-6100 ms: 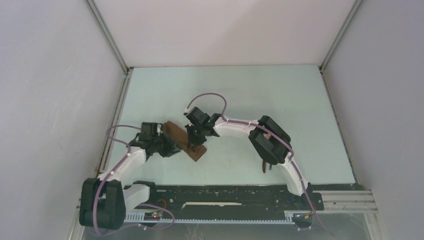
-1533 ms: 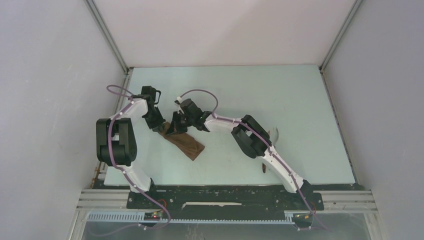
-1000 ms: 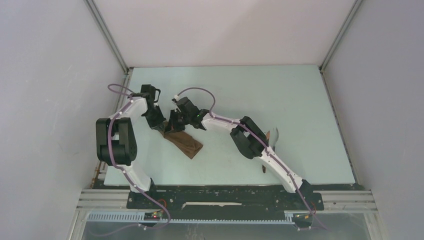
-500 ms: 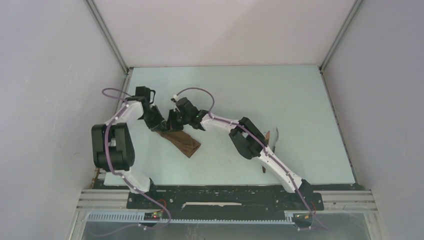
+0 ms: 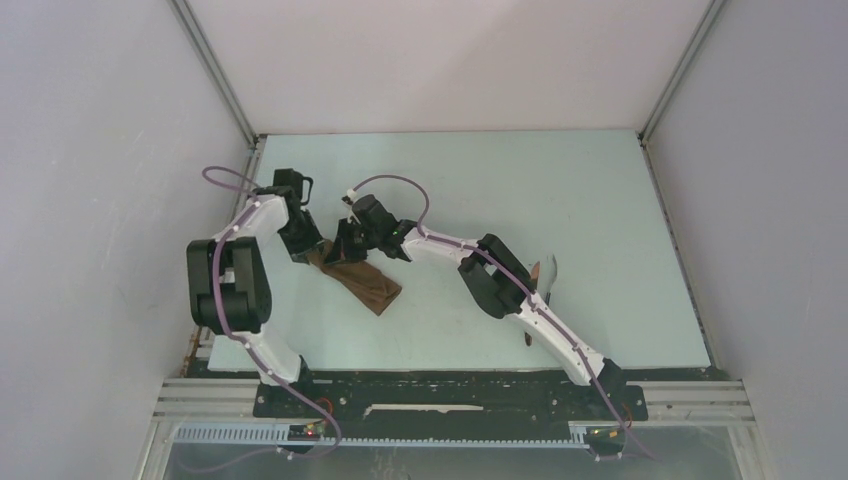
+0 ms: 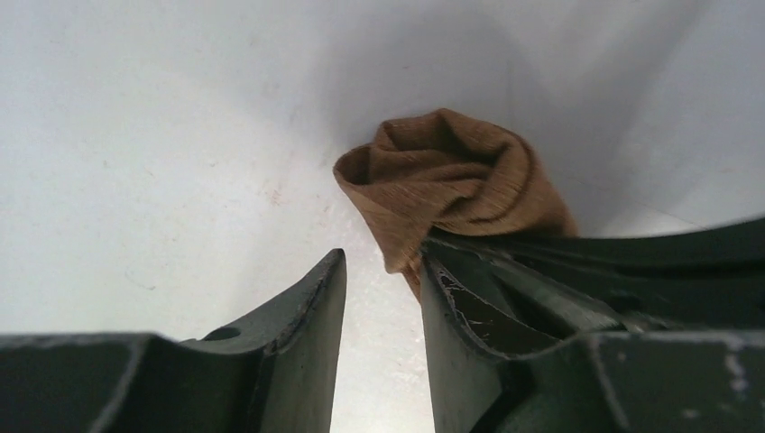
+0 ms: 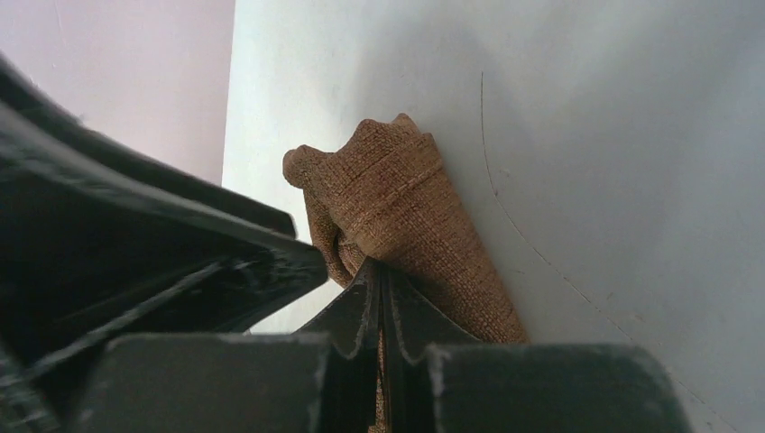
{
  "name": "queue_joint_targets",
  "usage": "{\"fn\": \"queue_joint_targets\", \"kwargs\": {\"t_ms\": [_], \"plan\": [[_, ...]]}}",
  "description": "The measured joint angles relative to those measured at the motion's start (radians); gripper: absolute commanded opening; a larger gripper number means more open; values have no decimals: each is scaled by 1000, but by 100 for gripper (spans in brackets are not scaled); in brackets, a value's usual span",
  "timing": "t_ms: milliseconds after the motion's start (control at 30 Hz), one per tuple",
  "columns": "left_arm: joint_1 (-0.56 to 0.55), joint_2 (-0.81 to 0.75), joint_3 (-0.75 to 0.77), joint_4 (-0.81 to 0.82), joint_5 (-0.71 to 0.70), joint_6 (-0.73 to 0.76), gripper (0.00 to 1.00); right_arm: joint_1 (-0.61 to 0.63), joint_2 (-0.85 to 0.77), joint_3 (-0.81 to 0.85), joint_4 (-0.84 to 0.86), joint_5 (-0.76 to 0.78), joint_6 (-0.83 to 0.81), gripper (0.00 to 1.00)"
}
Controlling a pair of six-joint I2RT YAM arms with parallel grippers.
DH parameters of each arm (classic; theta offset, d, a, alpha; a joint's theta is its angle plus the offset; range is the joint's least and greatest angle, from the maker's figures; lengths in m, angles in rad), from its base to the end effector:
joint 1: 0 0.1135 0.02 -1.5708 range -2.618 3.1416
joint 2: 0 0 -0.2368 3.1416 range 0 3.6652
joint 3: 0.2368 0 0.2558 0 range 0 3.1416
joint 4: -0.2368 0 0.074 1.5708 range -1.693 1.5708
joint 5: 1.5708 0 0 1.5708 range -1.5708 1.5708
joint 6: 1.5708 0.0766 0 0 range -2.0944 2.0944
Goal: Fold the napkin into a case and place the utensils inside
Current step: Pick up the smaller rectangle-folded napkin from the center of the board.
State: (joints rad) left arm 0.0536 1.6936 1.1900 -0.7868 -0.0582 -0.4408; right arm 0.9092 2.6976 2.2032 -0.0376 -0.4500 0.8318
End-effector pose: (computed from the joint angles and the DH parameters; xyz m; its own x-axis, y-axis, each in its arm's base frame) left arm 0.3367 0.0225 0.1365 -0.8382 -0.4715 -0.2741 -0.4723 0.8788 -0.0675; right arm 0.3451 0.4974 0.0775 -0.9053 -0.0793 -0.4174 -0.4033 0.4692 0.7856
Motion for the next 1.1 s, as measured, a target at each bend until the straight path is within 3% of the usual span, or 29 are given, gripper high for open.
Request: {"fn": "queue_joint_targets", "kwargs": {"t_ms": [500, 533, 633, 667, 1100], "plan": [[-25, 123, 79, -39, -44, 35, 30, 0, 0, 0, 0, 0, -1, 2], [-26, 130, 83, -40, -45, 37, 27, 0, 0, 0, 0, 0, -1, 2], [-33, 148, 113, -58, -47, 47, 4, 0, 0, 0, 0, 1, -1, 0], [-36, 155, 127, -66, -50, 53, 0, 0, 0, 0, 0, 1, -1, 0], [-86, 64, 76, -56, -69, 67, 0, 0, 0, 0, -1, 3, -12, 0]]}}
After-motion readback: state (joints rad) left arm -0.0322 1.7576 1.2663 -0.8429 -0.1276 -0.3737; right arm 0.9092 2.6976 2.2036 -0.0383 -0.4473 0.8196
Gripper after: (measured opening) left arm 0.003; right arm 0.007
